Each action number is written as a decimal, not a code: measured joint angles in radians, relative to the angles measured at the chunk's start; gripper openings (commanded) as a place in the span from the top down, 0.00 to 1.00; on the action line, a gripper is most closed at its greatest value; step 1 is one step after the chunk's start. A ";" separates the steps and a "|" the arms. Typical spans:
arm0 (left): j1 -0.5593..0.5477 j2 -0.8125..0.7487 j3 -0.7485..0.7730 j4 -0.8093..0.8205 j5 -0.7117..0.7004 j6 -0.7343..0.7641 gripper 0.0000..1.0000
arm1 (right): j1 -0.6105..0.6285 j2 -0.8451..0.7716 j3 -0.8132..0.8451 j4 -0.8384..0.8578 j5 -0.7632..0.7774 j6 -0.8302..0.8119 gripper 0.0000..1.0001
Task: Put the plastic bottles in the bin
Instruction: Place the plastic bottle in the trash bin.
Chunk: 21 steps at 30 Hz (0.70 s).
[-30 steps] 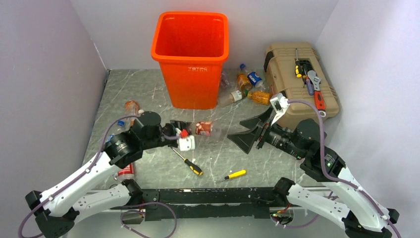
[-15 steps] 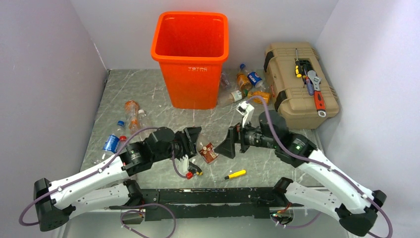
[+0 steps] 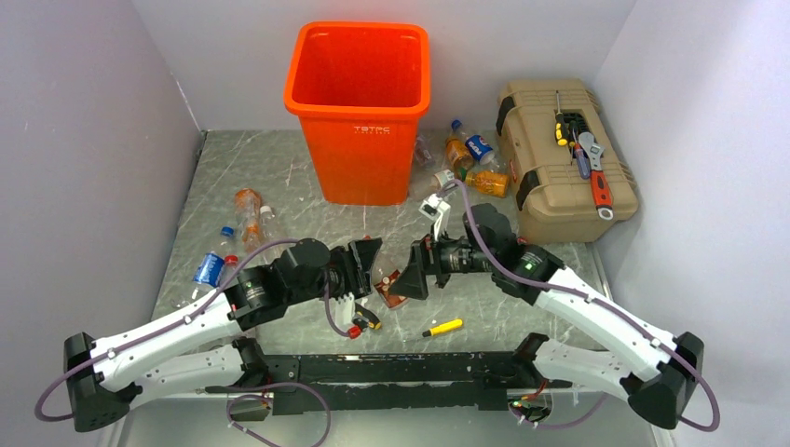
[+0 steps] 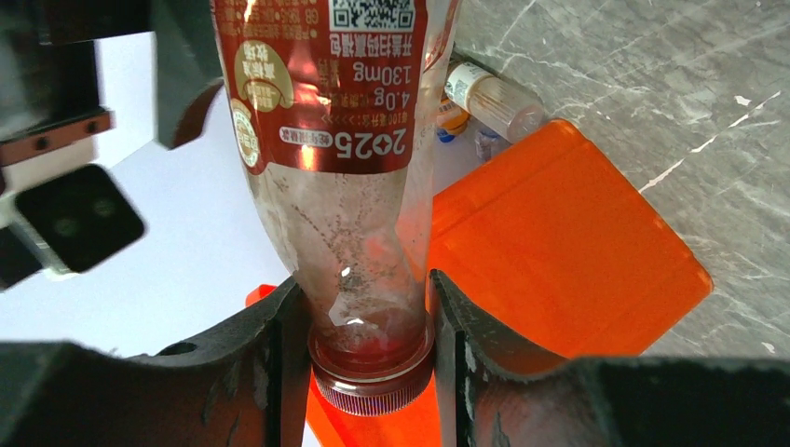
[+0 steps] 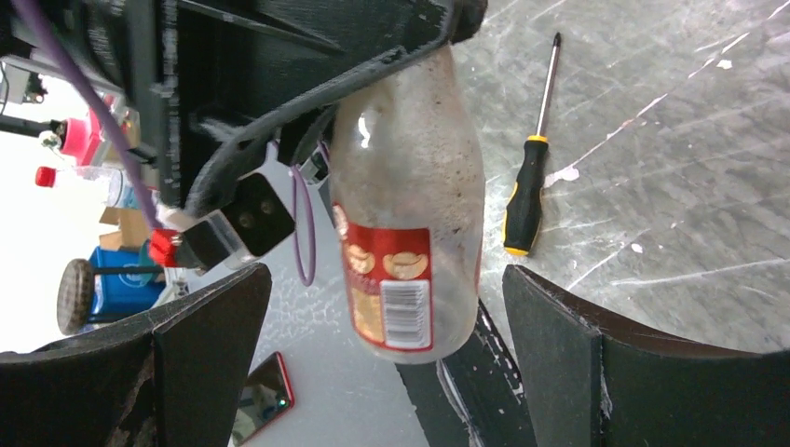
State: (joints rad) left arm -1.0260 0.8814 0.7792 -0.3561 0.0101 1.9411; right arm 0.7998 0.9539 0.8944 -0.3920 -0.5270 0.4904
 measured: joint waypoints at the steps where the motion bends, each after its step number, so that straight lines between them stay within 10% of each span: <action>1: -0.001 -0.003 0.000 0.000 0.000 0.000 1.00 | 0.000 0.015 -0.005 0.017 -0.010 0.000 0.00; 14: -0.001 -0.016 -0.001 0.017 0.012 -0.025 1.00 | 0.004 0.109 -0.072 0.105 0.002 -0.006 0.13; 21: -0.001 -0.015 -0.001 0.022 0.016 -0.039 1.00 | 0.039 0.119 -0.085 0.166 -0.003 -0.011 0.47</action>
State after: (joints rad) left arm -1.0271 0.8661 0.7780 -0.3340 0.0257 1.9026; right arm 0.8391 1.0729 0.8097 -0.2256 -0.5301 0.4789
